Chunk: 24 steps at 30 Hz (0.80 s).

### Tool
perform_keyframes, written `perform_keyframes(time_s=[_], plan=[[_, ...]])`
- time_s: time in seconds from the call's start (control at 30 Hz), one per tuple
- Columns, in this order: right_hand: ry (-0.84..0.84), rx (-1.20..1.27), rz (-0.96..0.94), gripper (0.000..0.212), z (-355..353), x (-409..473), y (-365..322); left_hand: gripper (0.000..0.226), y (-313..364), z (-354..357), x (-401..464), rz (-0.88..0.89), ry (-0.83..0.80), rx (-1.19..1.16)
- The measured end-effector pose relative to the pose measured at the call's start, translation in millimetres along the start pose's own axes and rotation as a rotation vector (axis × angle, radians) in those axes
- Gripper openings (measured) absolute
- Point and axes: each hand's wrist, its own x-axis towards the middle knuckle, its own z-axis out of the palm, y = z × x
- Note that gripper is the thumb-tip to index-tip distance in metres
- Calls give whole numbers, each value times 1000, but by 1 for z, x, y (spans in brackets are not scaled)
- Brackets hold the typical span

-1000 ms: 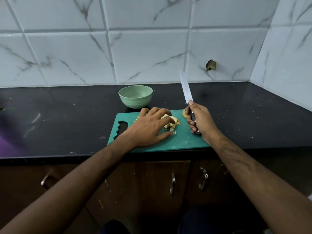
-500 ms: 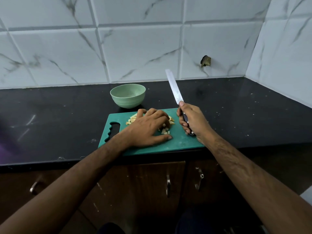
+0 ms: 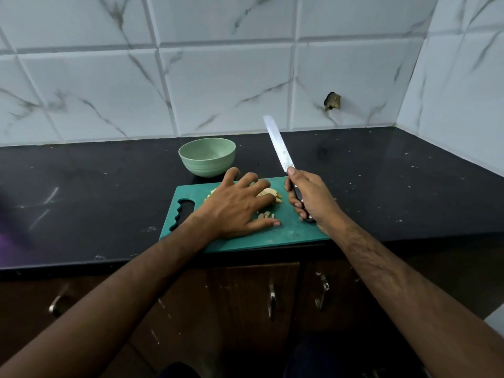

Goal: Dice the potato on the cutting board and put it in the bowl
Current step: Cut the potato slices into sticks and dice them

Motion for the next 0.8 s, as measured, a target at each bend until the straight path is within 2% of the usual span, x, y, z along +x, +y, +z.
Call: perform_keyframes(time_s=[0.07, 0.13, 0.27, 0.33, 0.43, 0.53, 0.67, 0.8], plan=[[-1, -11, -6, 43, 1, 0, -1, 74, 1, -1, 4, 35, -7, 45], [-2, -23, -11, 43, 2, 0, -2, 73, 3, -2, 7, 17, 10, -10], [-2, -26, -8, 43, 1, 0, -2, 69, 7, -1, 6, -155, 21, -360], [-5, -16, -3, 43, 1, 0, -2, 62, 6, 0, 0, -163, 35, -430], [-6, -6, 2, 42, 1, 0, -2, 47, 6, 0, -6, -51, 54, -420], [-9, -11, -1, 42, 1, 0, -2, 27, 9, 1, -9, 63, 139, -361], [-5, -2, -1, 42, 1, -1, -2, 17, 7, 1, -18, 56, 224, -358], [-17, -10, 2, 42, 1, -1, -2, 10, -7, 1, -36, -17, 214, -363]])
